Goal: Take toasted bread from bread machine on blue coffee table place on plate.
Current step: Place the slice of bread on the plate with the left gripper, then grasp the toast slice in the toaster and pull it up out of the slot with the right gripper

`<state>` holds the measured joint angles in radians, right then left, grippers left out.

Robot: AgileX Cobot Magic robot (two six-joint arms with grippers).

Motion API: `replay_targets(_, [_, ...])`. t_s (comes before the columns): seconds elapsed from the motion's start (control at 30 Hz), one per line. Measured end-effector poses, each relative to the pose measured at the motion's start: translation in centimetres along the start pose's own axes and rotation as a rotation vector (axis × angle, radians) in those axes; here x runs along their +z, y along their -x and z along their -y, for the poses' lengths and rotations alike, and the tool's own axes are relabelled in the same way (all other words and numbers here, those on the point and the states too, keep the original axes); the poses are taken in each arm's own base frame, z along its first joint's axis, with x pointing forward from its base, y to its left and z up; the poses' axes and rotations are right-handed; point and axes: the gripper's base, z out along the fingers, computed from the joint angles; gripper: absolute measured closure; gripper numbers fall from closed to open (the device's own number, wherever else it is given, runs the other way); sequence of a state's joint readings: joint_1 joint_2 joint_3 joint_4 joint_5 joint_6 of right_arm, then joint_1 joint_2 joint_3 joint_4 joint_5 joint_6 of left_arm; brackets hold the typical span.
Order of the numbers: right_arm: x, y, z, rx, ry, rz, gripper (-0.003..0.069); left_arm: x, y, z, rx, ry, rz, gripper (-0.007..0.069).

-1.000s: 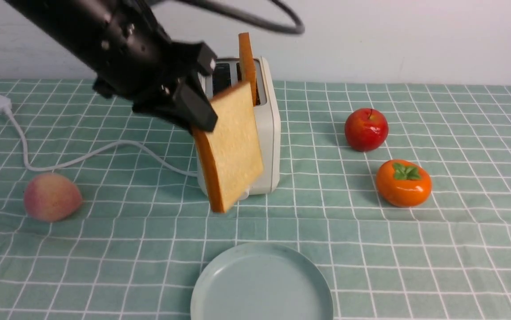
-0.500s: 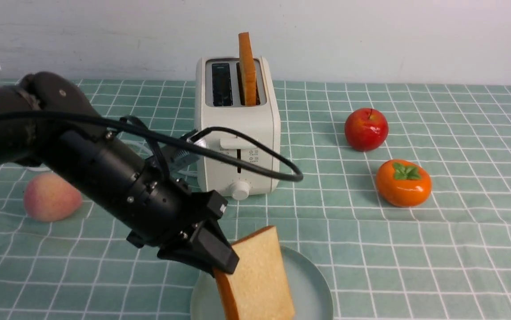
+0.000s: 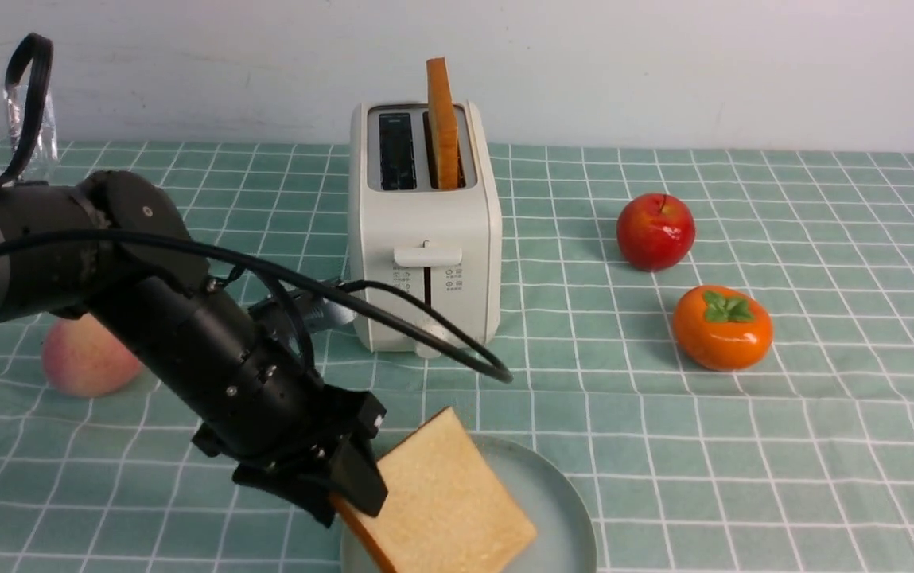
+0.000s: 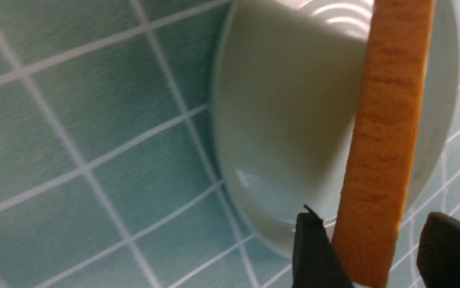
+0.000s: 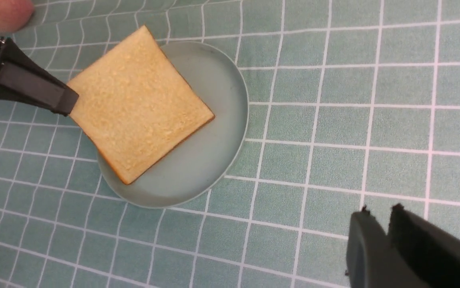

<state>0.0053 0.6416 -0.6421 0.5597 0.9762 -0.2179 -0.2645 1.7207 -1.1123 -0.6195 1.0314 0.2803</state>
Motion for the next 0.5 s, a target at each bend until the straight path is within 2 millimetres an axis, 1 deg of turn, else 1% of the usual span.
replay_targets(0.07, [-0.3,0.8,-0.4,0.034,0.01,-0.043,0.0573,-0.5,-0.1,-0.3,-0.013,0.067,0.006,0.027])
replay_targets(0.17, [-0.5,2.7,-0.8,0.061,0.014,-0.114,0.0583,-1.4,-0.2,-0.5,-0.021,0.128,0.029,0.029])
replay_targets(0.27, [-0.6,5.9,-1.3,0.06,0.009,-0.157,0.0598,-2.5,-0.7,-0.4,-0.033,0.183,0.044,0.0352])
replay_targets(0.33, [-0.5,8.6,-1.6,0.049,0.014,-0.157,0.0607,-3.4,-1.2,-0.2,-0.06,0.218,0.049,0.044])
replay_targets(0.4, [-0.3,10.4,-2.1,0.035,0.024,-0.152,0.061,-4.6,-1.8,0.1,-0.064,0.242,0.072,0.0526])
replay_targets(0.43, [0.0,11.6,-2.6,0.027,0.037,-0.154,0.0612,-5.5,-2.2,0.4,-0.065,0.261,0.103,0.0594])
replay_targets(0.47, [-0.1,12.0,-2.9,0.023,0.043,-0.147,0.0613,-5.7,-2.2,0.4,-0.07,0.267,0.109,0.0613])
replay_targets(0.5, [0.4,12.8,-3.3,0.023,0.049,-0.161,0.0613,-6.5,-2.6,0.7,-0.078,0.277,0.144,0.0638])
